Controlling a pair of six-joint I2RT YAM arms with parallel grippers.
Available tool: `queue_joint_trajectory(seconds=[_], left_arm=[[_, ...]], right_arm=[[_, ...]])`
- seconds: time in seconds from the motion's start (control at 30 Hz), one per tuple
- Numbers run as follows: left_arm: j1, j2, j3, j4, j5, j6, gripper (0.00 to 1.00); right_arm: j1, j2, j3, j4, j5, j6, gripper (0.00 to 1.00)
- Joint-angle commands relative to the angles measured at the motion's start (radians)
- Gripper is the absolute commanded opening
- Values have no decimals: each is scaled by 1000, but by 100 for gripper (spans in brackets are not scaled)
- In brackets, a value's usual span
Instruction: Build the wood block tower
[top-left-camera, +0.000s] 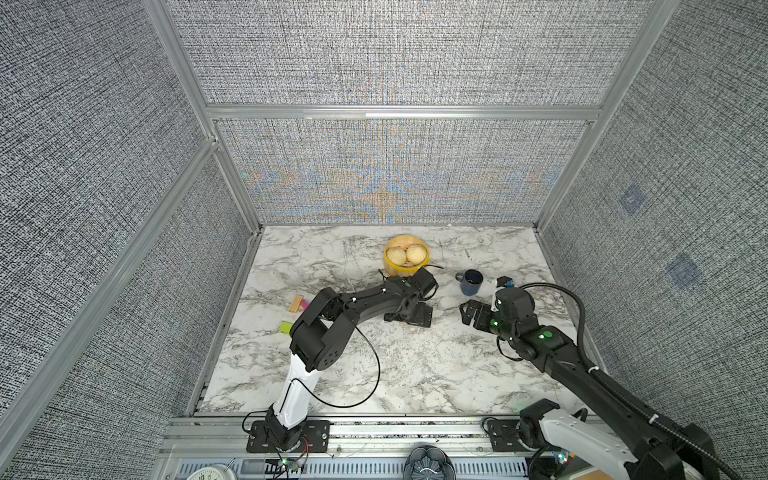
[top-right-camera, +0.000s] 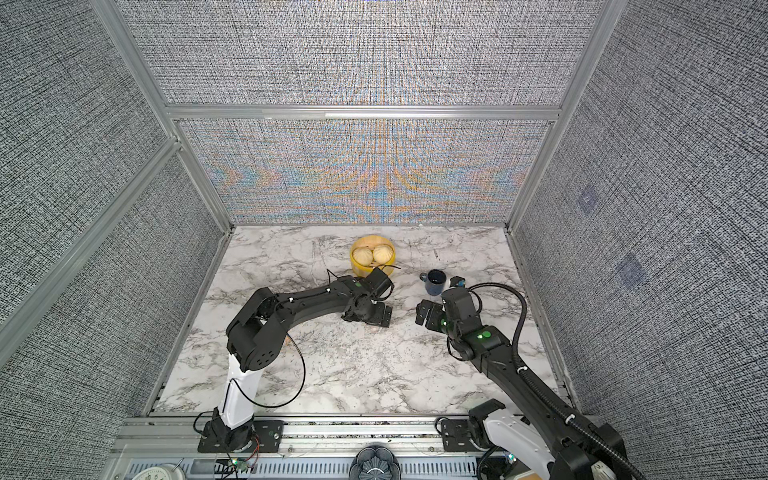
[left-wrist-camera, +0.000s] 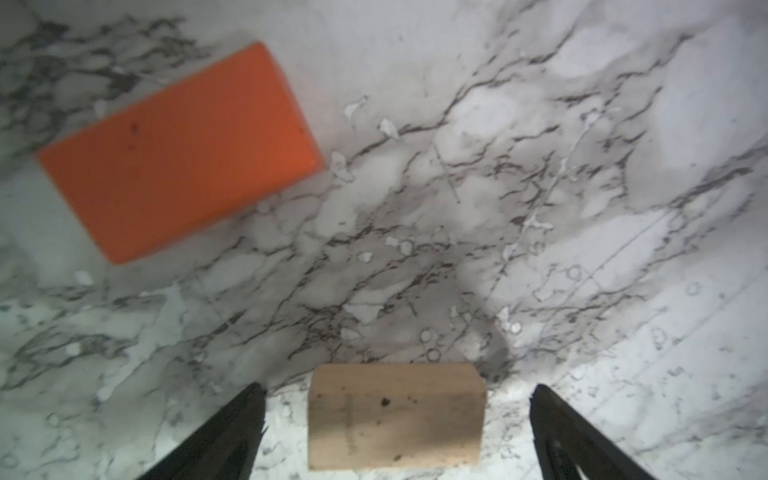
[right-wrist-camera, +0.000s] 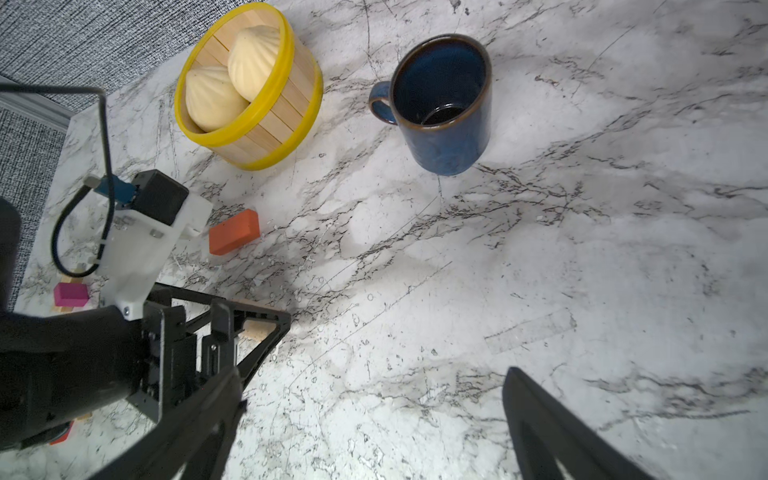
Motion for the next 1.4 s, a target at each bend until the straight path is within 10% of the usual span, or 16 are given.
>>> queue_joint_trajectory(seconds=[0.0, 0.6, 0.83, 1.37], left_arm=[[1, -50, -26, -17, -53, 13, 99], [48, -523, -344, 21, -251, 53, 99], [167, -674, -539, 85, -202, 15, 82], [329, -571, -574, 156, -137, 27, 68]], right_arm=[[1, -14, 2, 25, -50, -63, 99], [35, 107, 250, -155, -62, -141, 99], [116, 264, 395, -178, -38, -136, 98], [215, 562, 555, -163, -100, -159, 88]])
